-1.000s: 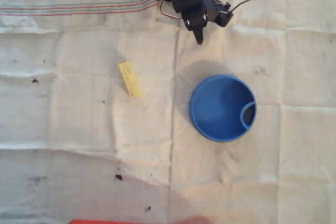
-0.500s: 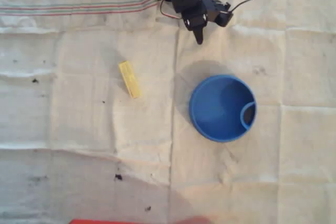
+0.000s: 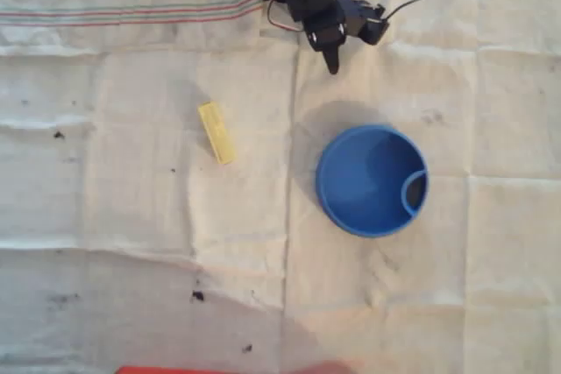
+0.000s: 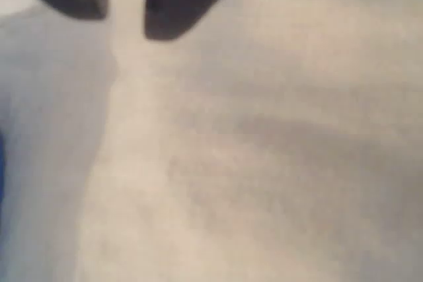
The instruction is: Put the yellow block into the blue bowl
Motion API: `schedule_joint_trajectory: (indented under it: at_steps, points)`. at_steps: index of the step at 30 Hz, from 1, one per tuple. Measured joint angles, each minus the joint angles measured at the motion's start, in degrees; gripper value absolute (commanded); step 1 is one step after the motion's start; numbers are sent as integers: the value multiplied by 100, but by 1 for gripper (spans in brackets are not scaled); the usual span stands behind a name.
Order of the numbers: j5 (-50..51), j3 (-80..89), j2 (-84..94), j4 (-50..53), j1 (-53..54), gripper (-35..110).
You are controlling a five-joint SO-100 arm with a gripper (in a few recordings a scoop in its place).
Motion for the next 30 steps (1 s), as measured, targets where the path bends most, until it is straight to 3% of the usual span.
schedule_joint_trajectory:
  at_steps: [8, 16, 25, 30]
  points:
    - [0, -457, -185, 0, -18, 0]
    - [0, -2285, -2347, 0, -26, 0]
    - [-18, -6618, -6416, 9, -44, 0]
    - [-703, -8543, -8174, 35, -44, 0]
